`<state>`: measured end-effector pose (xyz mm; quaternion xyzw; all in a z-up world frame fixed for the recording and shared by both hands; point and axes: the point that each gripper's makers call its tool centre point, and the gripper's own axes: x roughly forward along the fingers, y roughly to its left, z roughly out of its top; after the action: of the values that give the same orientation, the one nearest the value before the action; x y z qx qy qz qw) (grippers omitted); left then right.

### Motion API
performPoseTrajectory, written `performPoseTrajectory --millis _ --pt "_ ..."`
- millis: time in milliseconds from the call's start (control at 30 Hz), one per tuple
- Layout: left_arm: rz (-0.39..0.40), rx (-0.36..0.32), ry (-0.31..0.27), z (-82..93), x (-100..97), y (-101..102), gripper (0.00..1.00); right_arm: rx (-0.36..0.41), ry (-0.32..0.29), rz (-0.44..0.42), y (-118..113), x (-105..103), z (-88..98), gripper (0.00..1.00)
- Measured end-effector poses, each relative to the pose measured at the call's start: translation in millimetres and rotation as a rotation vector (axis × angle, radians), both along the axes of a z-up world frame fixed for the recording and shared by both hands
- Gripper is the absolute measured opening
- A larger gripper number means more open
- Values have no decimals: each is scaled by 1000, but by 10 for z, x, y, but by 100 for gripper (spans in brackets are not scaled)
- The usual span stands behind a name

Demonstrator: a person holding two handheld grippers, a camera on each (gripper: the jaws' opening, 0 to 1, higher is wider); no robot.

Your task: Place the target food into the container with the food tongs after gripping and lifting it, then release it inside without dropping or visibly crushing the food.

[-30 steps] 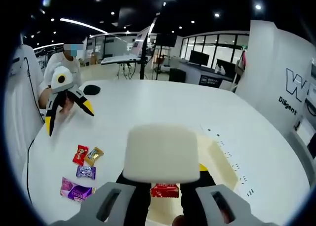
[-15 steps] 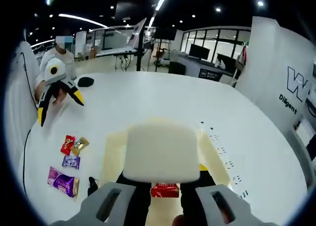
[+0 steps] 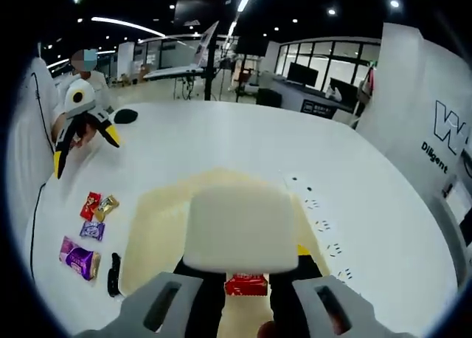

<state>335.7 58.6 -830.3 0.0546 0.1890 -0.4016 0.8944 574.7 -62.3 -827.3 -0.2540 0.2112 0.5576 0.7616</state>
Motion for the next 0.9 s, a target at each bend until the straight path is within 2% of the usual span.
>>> performPoseTrajectory --millis 167,900 --pt "4 5 6 -8 27 -7 83 -18 -2 18 40 51 -59 15" --pt "5 17 19 -43 114 -23 83 -31 -3 50 11 196 -102 16"
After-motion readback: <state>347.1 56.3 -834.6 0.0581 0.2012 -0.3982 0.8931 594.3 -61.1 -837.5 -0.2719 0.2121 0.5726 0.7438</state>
